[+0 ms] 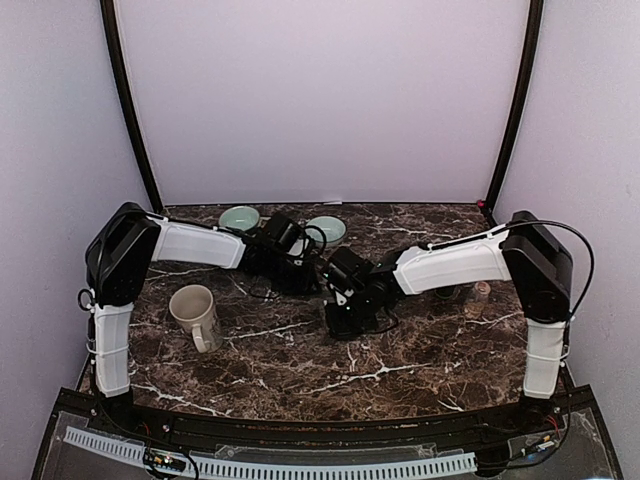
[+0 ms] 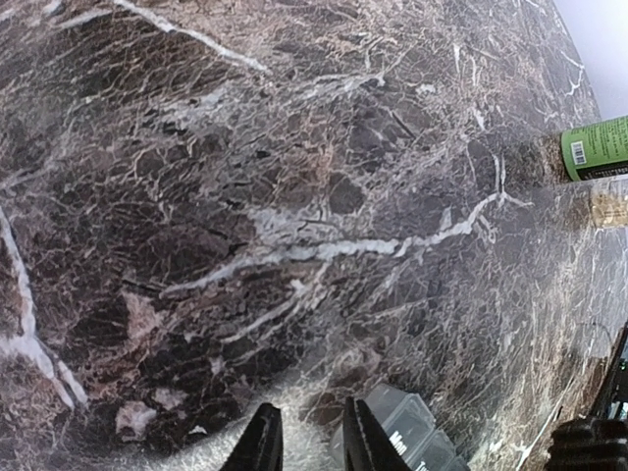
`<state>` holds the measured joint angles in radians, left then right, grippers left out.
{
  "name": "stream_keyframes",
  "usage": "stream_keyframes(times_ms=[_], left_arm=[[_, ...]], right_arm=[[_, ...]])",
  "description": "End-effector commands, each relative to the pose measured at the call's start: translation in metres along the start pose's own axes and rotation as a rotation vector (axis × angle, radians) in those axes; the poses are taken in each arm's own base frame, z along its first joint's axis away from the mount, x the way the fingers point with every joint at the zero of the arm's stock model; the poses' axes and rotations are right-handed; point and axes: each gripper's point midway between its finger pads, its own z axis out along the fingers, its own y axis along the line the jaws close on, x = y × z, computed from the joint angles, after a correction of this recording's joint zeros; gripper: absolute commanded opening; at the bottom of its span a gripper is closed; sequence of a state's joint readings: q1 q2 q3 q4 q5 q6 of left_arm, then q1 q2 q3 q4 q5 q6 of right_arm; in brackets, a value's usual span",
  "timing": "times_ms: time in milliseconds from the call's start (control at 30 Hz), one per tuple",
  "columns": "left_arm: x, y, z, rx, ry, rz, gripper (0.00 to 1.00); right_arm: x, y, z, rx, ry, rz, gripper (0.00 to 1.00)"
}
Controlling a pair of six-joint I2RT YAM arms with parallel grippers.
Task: Sort the pills into containers
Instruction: Adjust the pill container at the center of the board.
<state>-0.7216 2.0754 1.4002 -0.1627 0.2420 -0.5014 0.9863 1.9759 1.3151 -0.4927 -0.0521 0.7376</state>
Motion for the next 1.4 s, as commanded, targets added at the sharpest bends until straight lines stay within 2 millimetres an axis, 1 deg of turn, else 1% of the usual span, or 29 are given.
stream_keyframes(times_ms=[0, 167, 600, 767, 967, 1367], left_arm=[[0.0, 0.001, -0.002, -0.001, 0.016, 0.013, 0.25], [0.004, 0.005, -0.002, -0.013, 0.024, 0.009, 0.25], [0.012, 0.013, -0.009, -0.044, 0.013, -0.037, 0.25], [0.012, 0.012, -0.012, -0.033, 0.005, -0.054, 0.25], [0.012, 0.011, -0.015, -0.029, -0.004, -0.055, 0.25], [0.019, 0.011, -0.018, -0.021, 0.001, -0.077, 0.25]], right_arm=[[-0.021, -0.002, -0.003, -0.011, -0.041, 0.014, 0.0], [-0.031, -0.009, -0.005, -0.007, -0.051, 0.026, 0.0], [-0.051, -0.013, -0.003, -0.011, -0.059, 0.024, 0.0], [-0.058, -0.021, -0.001, 0.001, -0.064, 0.036, 0.0], [-0.065, -0.022, -0.001, -0.008, -0.069, 0.04, 0.0], [-0.075, -0.028, 0.002, 0.0, -0.078, 0.046, 0.0]])
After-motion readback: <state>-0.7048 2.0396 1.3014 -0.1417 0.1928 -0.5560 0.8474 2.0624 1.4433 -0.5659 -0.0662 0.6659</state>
